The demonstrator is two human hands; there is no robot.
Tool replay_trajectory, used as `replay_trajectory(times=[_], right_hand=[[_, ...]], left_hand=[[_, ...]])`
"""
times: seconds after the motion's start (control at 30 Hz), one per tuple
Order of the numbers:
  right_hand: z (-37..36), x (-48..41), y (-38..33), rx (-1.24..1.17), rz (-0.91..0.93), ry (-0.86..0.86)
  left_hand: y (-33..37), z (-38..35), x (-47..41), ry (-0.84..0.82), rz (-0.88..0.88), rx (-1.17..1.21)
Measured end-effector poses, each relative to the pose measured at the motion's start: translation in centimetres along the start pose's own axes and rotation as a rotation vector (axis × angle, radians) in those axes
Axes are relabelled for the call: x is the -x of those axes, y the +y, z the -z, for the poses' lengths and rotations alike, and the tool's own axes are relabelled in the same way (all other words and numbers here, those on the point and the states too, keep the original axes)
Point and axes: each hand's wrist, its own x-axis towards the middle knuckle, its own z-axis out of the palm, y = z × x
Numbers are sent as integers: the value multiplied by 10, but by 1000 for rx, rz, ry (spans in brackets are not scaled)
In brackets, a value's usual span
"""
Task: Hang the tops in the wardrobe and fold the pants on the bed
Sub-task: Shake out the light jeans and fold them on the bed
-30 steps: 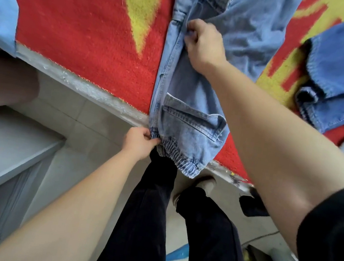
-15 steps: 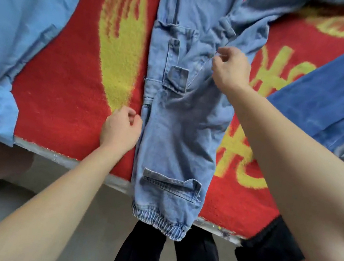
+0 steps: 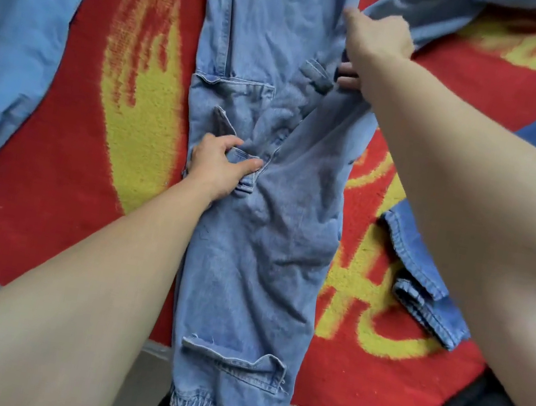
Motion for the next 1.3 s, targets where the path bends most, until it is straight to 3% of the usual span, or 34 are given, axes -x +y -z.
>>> replay_trajectory(times=[0.33,0.43,0.53,0.63,0.7,0.8,0.87,0.97,1.03,1.1,1.17,1.23,1.3], right_hand=[[0,-1,-4,129,102,93],[-4,15,-32,82,257,200],[-37,33,-60,89,582,204],[-91,40,-75,395,796,-7],[-122,35,-60,761,729,-214],[-143,33,-33,1051,740,-147],[-140,36,-27,969,809,-112],[-122,40,-27,831,854,-194],[-112,40,-29,540,679,-144],[-103,38,-42,-9,308,1],[-87,34,-55,-619,-30,52],[-73,25,-61,-895,-79,116],[-63,14,-69,-959,2,158]], left_hand=[[5,7,-3,-89,64,100],[1,30,2,-232,98,487],[-21,53,1,-183,127,645],[-43,64,-2,-104,52,490],[-52,66,-6,-127,15,384],[-54,69,-15,-135,-11,224],[-51,71,-15,-117,-47,150],[-46,71,-11,-64,-151,-86],[-39,74,-16,70,-239,-196],[-22,83,-37,237,-352,-165],[4,94,-71,287,-402,-204],[32,102,-110,211,-368,-310],[56,110,-147,125,-314,-412]])
